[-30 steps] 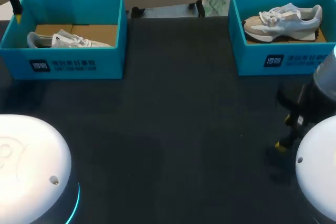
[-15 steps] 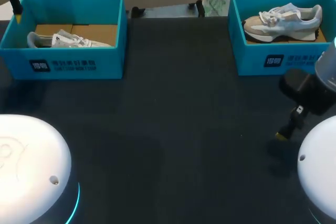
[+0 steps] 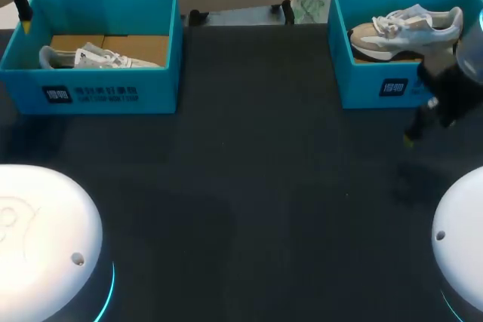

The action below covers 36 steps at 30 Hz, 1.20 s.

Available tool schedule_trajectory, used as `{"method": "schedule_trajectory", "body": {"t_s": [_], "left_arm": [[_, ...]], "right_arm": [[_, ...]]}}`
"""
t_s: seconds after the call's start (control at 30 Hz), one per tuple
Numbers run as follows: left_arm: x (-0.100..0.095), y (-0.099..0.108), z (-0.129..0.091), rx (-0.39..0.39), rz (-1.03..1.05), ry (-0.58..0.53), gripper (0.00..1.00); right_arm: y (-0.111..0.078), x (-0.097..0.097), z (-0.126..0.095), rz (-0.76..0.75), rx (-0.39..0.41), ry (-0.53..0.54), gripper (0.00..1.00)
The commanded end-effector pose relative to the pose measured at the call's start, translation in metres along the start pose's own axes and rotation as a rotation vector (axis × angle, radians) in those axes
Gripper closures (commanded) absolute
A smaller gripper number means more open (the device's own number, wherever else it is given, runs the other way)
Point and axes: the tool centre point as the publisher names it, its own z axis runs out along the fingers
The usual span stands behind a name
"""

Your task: Take the shoe out of the shoebox, open the shoe tongue, remove and reinsert the insole, then place the shoe into the shoebox

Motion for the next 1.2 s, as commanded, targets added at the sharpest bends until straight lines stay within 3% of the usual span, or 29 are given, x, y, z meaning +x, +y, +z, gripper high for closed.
{"method": "schedule_trajectory", "body": {"t_s": [0.03, 0.4, 0.53, 0.83, 1.2], "left_arm": [[0.0, -0.001, 0.0, -0.003, 0.001, 0.001, 0.0], [0.0, -0.001, 0.0, -0.003, 0.001, 0.001, 0.0], [0.0, -0.001, 0.0, -0.003, 0.001, 0.001, 0.0], [0.0, -0.001, 0.0, -0.003, 0.001, 0.001, 0.0], [0.0, -0.001, 0.0, -0.003, 0.001, 0.001, 0.0]], "right_arm": [[0.028, 0.003, -0.001, 0.055, 0.142, -0.032, 0.0], [0.032, 0.001, 0.002, 0.1, 0.152, -0.037, 0.0], [0.053, -0.02, 0.005, 0.177, 0.109, -0.085, 0.0], [0.113, -0.072, 0.001, 0.166, 0.1, -0.154, 0.0], [0.113, -0.072, 0.001, 0.166, 0.1, -0.154, 0.0]]}}
